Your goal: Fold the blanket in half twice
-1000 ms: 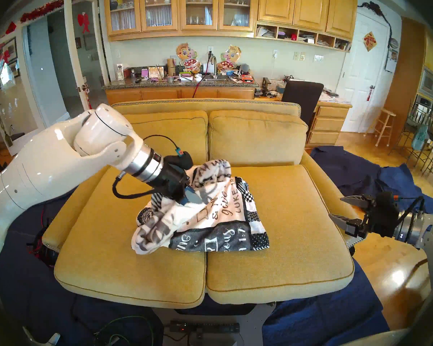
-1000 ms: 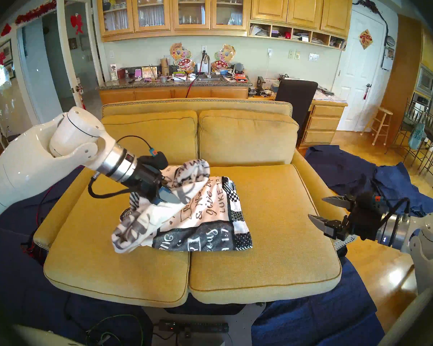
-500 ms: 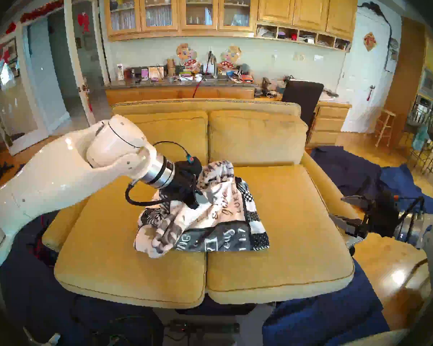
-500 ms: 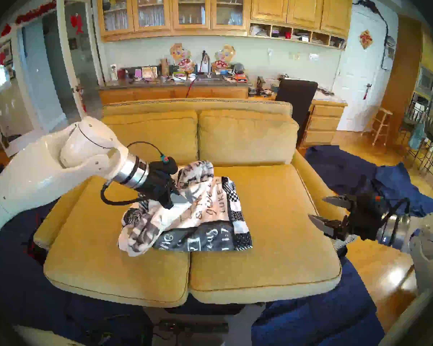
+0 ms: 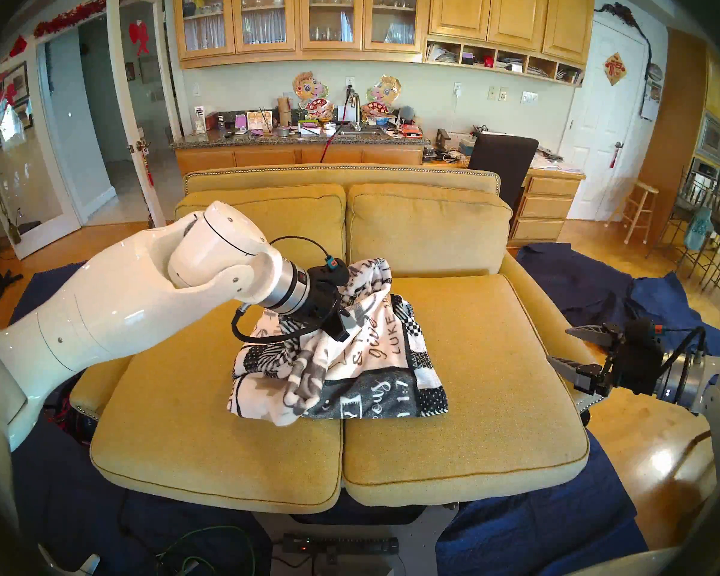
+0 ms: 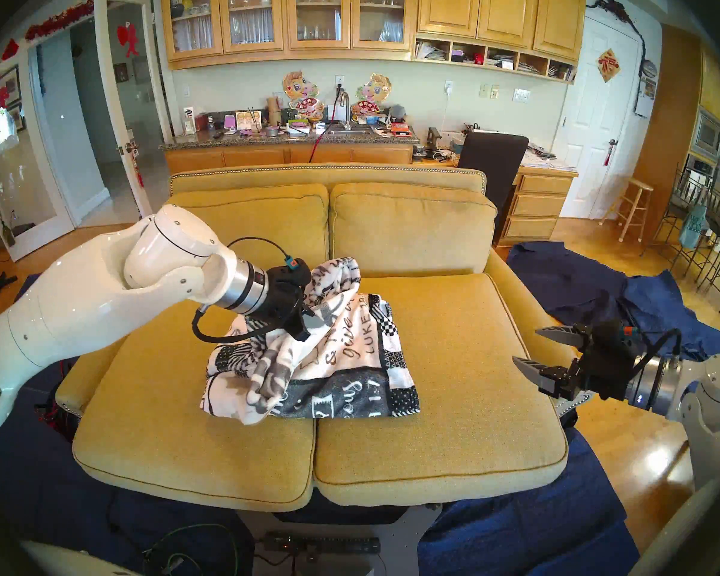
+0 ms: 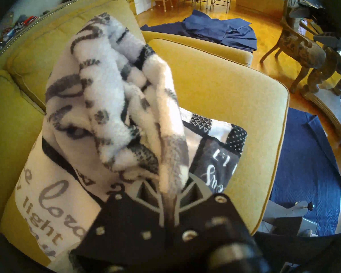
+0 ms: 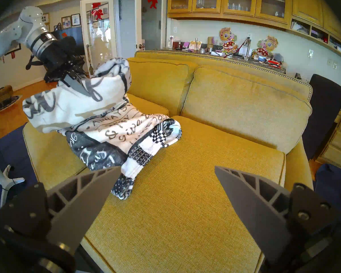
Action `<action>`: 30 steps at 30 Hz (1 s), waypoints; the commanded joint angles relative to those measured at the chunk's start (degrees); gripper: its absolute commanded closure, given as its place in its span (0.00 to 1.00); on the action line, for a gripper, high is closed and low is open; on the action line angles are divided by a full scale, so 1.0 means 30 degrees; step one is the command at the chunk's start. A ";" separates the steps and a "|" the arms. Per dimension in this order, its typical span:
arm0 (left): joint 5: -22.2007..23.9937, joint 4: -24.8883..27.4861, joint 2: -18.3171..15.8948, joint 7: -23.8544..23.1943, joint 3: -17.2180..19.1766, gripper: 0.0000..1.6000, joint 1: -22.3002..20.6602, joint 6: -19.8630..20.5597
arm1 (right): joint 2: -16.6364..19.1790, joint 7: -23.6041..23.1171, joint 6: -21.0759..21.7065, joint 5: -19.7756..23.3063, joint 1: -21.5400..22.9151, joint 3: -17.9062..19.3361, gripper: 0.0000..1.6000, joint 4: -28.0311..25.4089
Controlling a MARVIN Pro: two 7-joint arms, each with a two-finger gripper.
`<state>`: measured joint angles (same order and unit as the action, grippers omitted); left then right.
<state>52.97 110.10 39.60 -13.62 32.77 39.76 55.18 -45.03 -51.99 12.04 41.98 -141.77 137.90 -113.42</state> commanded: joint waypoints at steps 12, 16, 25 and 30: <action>0.1088 -0.0764 0.3300 0.4852 0.0657 1.00 0.0822 -0.0059 | 0.0097 0.0038 -0.0086 0.0042 0.0237 0.0389 0.00 -0.0105; 0.1395 -0.1021 0.4050 0.6094 0.0712 1.00 0.1143 -0.0059 | 0.0097 0.0038 -0.0087 0.0043 0.0240 0.0398 0.00 -0.0107; 0.2056 -0.1594 0.5503 0.8792 0.0967 1.00 0.1913 -0.0173 | 0.0097 0.0037 -0.0091 0.0045 0.0249 0.0426 0.00 -0.0113; 0.2480 -0.1909 0.6332 1.0313 0.1161 1.00 0.2416 -0.0302 | 0.0096 0.0037 -0.0093 0.0046 0.0253 0.0446 0.00 -0.0117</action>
<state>59.08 104.49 53.31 12.49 33.80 46.54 55.12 -45.03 -51.99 12.03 41.97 -141.75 137.96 -113.42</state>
